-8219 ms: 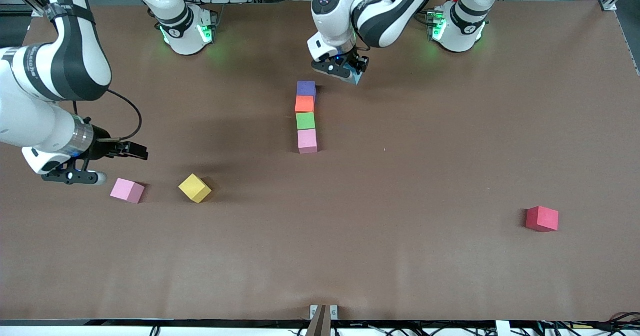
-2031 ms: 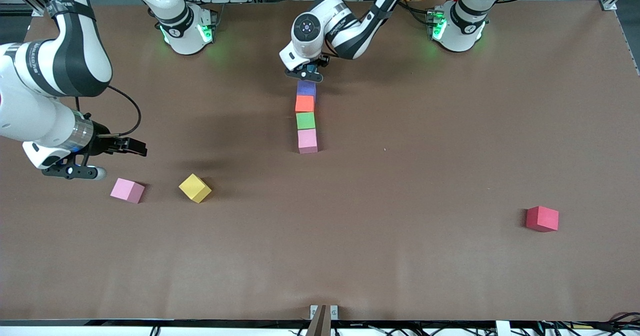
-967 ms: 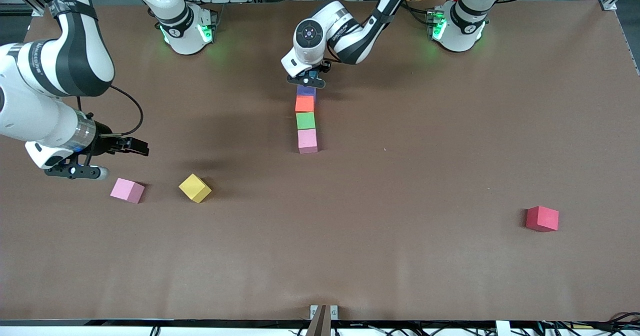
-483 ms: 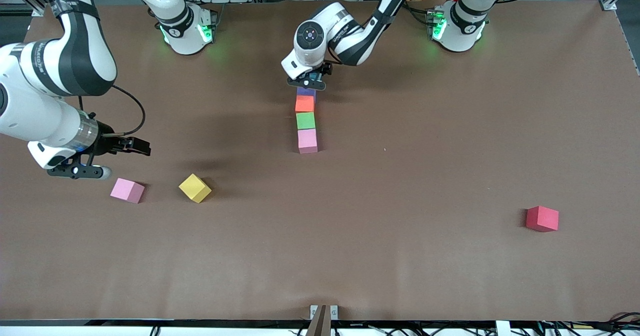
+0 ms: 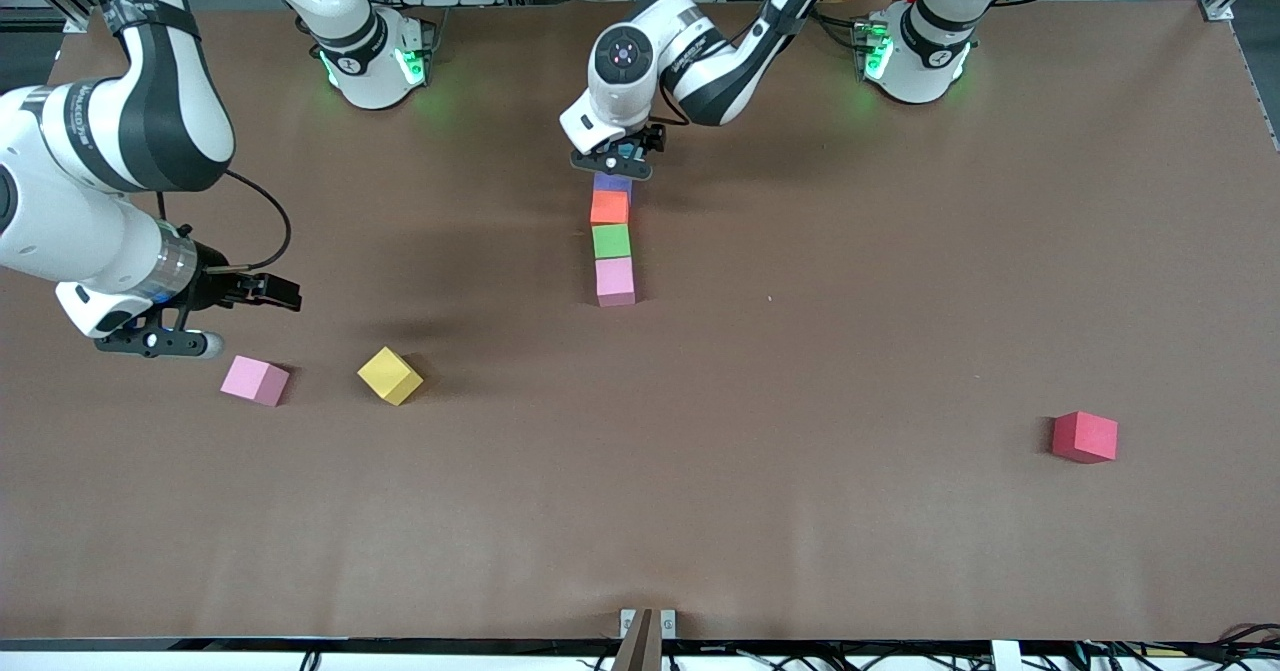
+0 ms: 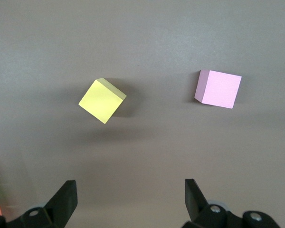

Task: Arrange blocks into number 1
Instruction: 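Lower the cyan cube beside the blue cube and open the left gripper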

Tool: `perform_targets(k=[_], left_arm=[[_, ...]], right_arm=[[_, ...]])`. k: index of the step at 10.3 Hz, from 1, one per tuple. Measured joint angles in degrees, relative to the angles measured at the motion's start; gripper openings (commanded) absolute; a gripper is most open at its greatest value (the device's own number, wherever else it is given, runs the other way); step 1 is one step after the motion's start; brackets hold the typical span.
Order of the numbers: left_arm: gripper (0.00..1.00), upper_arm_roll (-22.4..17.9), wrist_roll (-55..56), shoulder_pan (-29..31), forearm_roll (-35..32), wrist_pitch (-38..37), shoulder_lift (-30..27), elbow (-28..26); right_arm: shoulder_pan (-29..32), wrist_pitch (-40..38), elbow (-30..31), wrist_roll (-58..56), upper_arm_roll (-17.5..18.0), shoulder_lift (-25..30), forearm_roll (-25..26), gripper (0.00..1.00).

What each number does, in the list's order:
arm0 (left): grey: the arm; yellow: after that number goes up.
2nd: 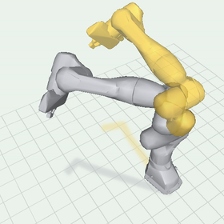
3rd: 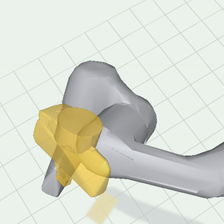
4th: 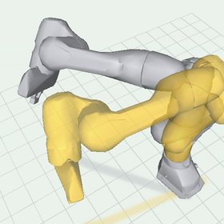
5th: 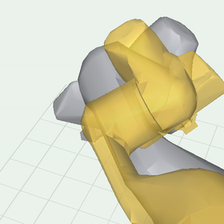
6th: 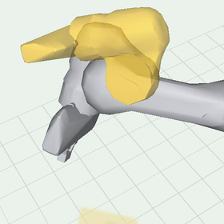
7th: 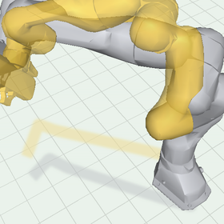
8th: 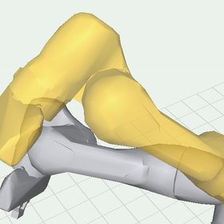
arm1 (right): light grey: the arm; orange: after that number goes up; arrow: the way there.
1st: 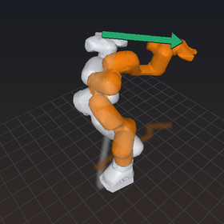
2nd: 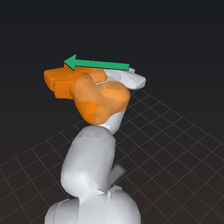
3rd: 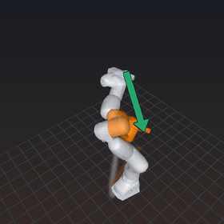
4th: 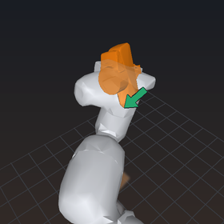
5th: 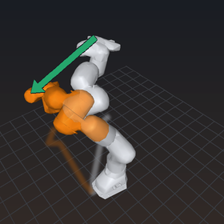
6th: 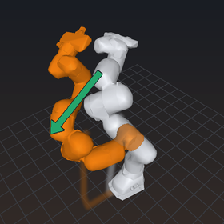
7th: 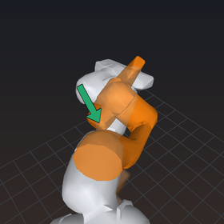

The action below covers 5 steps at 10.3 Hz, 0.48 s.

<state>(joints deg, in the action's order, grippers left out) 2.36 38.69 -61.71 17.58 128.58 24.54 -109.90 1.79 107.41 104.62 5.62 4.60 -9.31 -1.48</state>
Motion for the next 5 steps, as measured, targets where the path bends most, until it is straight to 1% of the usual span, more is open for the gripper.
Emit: perform_targets(k=[1, 3, 5], left_arm=[[1.00, -0.1, -1.6, 0.2, -3.0, -2.0, -1.0, 0.0], [1.00, -0.4, -9.1, 1.4, -4.4, -6.2, -2.6, 0.1], [1.00, -0.7, -15.1, 4.9, -6.5, -10.4, -5.0, 0.6]], right_arm=[[-0.5, 0.1, 0.0, 0.0, 0.0, 0.1, 0.6, 1.00], [-1.1, 0.1, -0.4, -0.1, 0.0, 1.1, 0.9, 1.00], [-1.3, 0.1, -0.8, -0.2, 0.1, 4.0, 0.9, 1.00]])
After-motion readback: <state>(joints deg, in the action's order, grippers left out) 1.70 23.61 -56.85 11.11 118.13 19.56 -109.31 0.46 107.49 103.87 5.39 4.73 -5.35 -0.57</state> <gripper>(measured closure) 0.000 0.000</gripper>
